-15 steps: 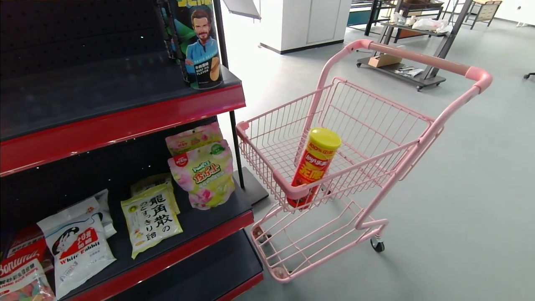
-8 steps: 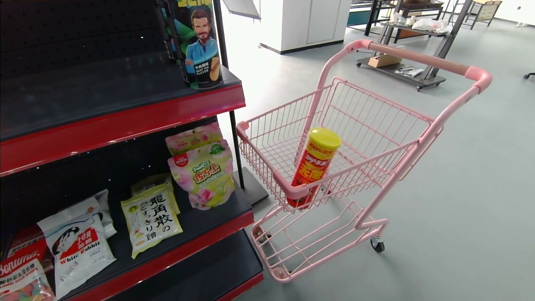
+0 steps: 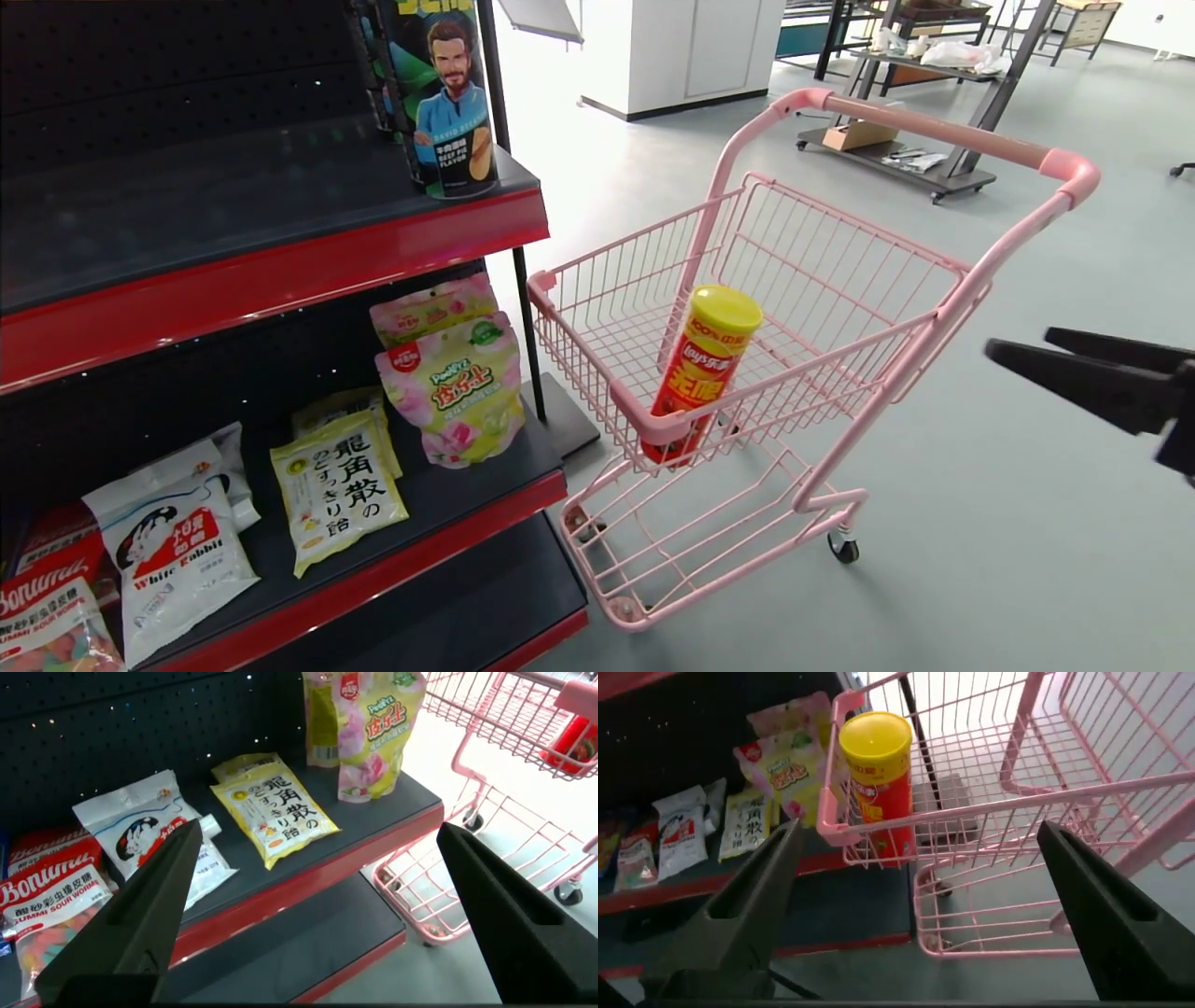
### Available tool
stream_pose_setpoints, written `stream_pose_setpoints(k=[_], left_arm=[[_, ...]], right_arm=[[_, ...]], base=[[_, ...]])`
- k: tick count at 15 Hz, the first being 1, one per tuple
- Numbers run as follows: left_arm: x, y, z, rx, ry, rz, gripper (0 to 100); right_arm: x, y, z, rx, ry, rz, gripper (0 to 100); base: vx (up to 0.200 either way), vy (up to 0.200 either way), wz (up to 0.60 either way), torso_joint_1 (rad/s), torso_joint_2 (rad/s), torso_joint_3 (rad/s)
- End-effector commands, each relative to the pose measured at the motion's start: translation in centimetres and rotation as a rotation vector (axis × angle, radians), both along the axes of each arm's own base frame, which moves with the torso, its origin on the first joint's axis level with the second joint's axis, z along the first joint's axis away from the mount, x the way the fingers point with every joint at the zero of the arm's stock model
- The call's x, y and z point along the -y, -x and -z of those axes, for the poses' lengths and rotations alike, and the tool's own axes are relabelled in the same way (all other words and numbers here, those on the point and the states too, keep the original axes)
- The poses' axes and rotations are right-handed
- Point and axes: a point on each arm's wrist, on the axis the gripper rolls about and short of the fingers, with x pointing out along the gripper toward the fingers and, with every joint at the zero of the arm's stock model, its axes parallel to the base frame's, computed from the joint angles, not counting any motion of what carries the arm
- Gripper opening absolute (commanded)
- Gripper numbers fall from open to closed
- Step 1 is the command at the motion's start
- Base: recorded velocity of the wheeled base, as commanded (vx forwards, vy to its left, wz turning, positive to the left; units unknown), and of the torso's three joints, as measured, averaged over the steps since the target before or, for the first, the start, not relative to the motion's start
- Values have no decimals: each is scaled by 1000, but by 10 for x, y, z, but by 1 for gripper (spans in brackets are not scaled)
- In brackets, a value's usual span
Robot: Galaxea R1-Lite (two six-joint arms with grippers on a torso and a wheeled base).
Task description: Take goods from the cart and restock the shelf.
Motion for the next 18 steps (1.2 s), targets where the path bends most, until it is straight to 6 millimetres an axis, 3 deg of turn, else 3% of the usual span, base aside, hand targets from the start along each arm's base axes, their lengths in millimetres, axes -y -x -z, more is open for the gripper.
stream_pose_setpoints(k=[1, 2, 5, 18], left_arm=[[0, 0, 0, -1, 0, 0, 100], [0, 0, 0, -1, 0, 0, 100], [0, 0, 0, -1, 0, 0, 100], [0, 0, 0, -1, 0, 0, 100]], right_arm=[[-20, -58, 35, -149, 48, -93, 100], [-29, -84, 52, -143, 51, -107, 100], [-48, -109, 68, -111, 56, -165, 100], [-84, -152, 81, -115, 70, -259, 100]], base=[[0, 0, 0, 0, 0, 0], [0, 0, 0, 0, 0, 0], [0, 0, 0, 0, 0, 0], [0, 0, 0, 0, 0, 0]])
